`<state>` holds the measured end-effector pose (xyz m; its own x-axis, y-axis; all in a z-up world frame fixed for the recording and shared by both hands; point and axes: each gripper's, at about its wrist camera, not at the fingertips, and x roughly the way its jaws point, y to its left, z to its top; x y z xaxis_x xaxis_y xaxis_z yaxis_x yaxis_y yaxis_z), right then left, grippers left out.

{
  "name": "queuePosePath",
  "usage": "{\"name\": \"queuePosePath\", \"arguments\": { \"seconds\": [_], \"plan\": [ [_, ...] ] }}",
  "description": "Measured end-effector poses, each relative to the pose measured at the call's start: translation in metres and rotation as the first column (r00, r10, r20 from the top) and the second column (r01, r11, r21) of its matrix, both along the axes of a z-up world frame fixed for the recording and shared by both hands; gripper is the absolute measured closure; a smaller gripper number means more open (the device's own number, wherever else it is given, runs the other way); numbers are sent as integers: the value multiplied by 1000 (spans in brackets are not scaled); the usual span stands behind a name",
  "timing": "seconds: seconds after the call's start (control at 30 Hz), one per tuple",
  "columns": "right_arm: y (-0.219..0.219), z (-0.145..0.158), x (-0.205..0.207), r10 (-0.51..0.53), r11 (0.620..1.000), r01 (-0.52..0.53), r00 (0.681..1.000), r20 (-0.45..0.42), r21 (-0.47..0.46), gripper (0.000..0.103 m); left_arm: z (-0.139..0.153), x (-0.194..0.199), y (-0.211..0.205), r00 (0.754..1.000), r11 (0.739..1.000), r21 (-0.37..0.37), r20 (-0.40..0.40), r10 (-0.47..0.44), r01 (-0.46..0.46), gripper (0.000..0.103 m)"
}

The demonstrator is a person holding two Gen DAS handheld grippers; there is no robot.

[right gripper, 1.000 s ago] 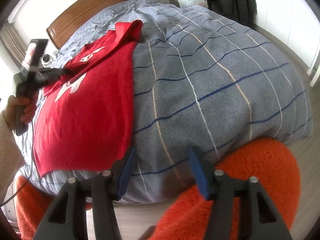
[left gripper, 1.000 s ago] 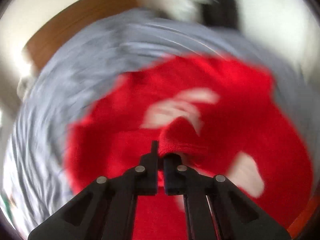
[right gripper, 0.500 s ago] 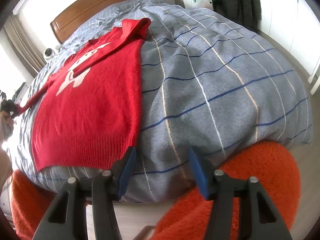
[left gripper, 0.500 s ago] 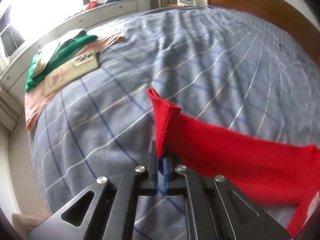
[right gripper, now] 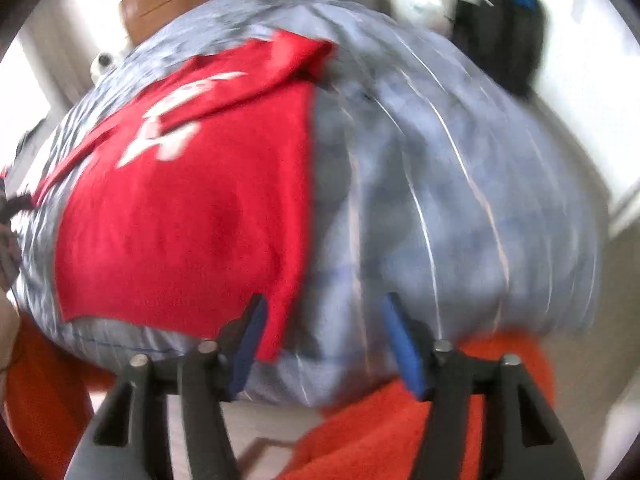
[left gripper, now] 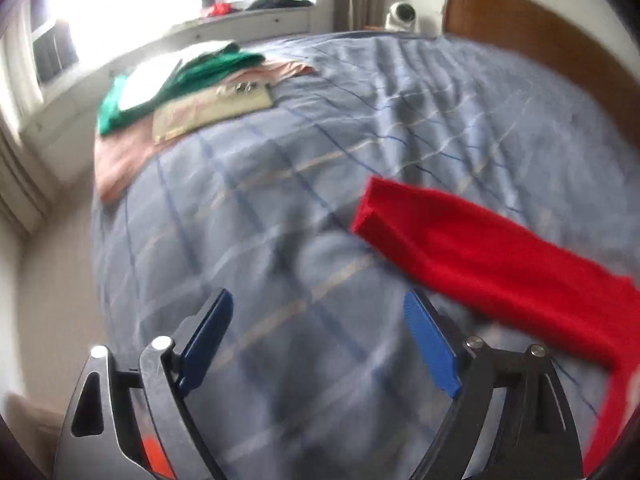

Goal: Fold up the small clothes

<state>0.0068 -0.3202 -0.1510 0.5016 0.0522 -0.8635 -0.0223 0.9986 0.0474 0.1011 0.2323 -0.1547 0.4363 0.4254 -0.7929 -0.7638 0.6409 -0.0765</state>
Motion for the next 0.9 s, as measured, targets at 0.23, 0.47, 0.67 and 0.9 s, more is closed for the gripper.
{"name": "queuePosePath", "arguments": {
  "seconds": [0.23,0.47,0.67,0.9],
  "plan": [
    [110,35,114,370,924,-354,924,102,-146,18,-23,-33,-34,998,998,19,-15,-62,63,15],
    [178,-33,205,449,877,-445,893,-20,-180,45,-28,-32,-26,997,997,21,-14,-75,75,15],
    [72,21,208,149,989,-150,983,107,3,96,-31,-34,-20,998,997,-18,1,-70,70,15],
    [-156,103,158,-295,949,313,917,270,-26,96,-33,-33,-24,999,999,-9,-8,-53,53,15]
  ]
}}
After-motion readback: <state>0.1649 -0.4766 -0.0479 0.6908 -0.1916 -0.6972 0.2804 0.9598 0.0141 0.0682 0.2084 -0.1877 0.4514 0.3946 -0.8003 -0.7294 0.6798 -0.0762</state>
